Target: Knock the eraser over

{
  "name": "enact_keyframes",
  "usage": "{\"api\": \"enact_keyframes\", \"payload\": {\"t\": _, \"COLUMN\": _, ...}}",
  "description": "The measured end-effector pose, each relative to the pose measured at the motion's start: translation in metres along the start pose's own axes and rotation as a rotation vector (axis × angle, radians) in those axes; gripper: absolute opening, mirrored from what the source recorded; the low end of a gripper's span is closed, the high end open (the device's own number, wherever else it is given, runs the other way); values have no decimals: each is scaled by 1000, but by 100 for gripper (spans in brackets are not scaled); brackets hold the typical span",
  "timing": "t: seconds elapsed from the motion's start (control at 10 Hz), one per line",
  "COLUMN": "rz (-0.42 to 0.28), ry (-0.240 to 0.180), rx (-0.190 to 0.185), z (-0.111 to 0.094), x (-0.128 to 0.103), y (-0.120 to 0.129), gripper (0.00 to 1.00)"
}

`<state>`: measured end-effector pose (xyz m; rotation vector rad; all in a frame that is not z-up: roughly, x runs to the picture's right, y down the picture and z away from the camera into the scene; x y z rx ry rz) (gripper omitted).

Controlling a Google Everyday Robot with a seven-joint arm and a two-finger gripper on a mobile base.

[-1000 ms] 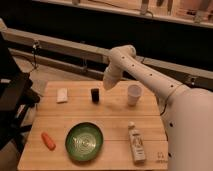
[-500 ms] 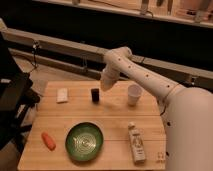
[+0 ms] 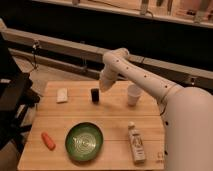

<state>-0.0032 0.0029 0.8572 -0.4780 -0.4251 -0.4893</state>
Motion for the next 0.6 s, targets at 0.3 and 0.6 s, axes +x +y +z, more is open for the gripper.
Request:
{"api": "enact_keyframes", "payload": {"t": 0.3, "rz": -7, "ry": 2, "rx": -1, "z": 4, "x": -2, "y": -1, "gripper": 0}}
{"api": "enact_keyframes", "payload": {"t": 0.6, "rz": -8, "ry": 1, "rx": 1, "z": 6, "x": -3, "y": -3, "gripper": 0}}
